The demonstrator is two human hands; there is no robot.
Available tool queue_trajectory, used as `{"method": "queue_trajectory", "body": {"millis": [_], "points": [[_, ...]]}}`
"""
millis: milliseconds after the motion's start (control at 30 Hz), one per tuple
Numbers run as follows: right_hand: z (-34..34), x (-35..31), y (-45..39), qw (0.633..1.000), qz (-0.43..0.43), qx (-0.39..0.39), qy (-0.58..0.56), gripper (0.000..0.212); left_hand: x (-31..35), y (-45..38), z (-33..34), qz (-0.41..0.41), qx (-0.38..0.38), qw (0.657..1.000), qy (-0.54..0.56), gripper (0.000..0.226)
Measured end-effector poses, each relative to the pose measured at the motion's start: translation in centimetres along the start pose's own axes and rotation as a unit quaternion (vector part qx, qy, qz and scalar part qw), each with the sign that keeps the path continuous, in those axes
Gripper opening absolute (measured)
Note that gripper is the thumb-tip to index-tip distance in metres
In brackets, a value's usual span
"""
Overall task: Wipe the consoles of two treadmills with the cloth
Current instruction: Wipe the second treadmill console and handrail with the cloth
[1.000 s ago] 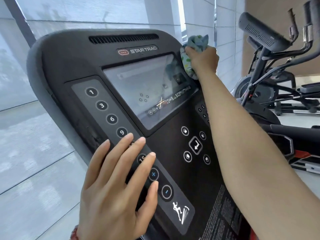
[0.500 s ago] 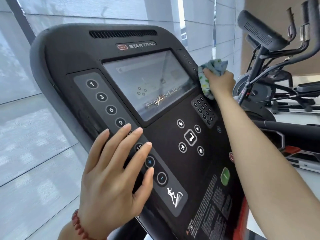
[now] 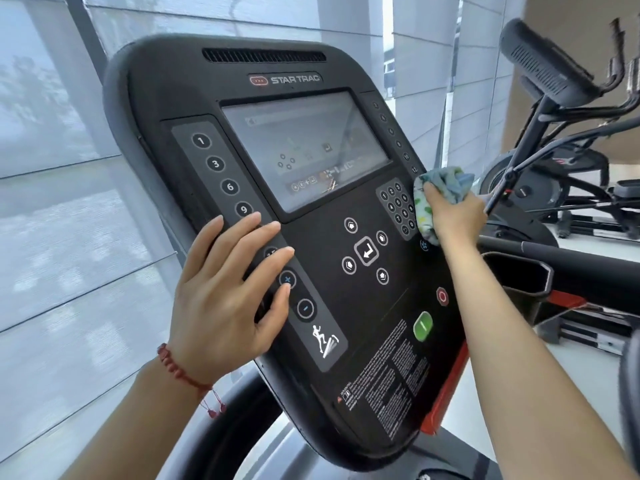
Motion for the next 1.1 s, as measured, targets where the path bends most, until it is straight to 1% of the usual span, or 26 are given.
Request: {"method": "queue_trajectory", "body": {"millis": [100,267,433,567,733,867,1000,1100], "points": [[0.1,0.0,2.1,1.000,-0.021,-0.021,-0.005,0.045,0.1,0.0,0.0,0.000,-0.001,1.000,-0.008,0.032],[0.1,-1.6,7.5,0.995,-0.080,-0.056,-0.022,0.033,0.5,0.4,0.1,0.001,0.001,0.999,-0.033,0.031],[0.1,-3.0,13.1,0.985,-0.143,-0.093,-0.010,0.030,1.1,1.1,-0.3,-0.035,0.016,0.996,-0.075,0.025],[0.0,-2.7,15.6,0.981,-0.137,-0.133,-0.029,0.028,1.6,1.5,-0.7,-0.079,0.003,0.992,-0.101,0.027],[-0.4,-3.1,16.7,0.971,-0.138,-0.195,-0.017,0.028,2.2,2.7,-1.9,-0.116,-0.026,0.990,-0.082,0.037],[-1.0,-3.6,18.0,0.966,-0.149,-0.210,-0.021,0.025,2.6,4.1,-3.4,-0.141,-0.044,0.986,-0.074,0.040],[-1.5,-4.0,19.7,0.964,-0.155,-0.214,-0.042,0.026,2.4,5.7,-5.1,-0.169,-0.070,0.980,-0.076,0.043],[-1.9,-4.4,21.2,0.960,-0.164,-0.222,-0.048,0.022,2.3,7.0,-6.4,-0.184,-0.087,0.977,-0.073,0.046]]}}
Point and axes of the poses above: each hand's wrist, its own y-axis away from the middle knuckle, its own z-axis out of the palm, x = y × z, the point moved 8 cm from there along -y, towards the middle knuckle, and after that the axes turned 7 degrees about z, right-handed, at the moved point
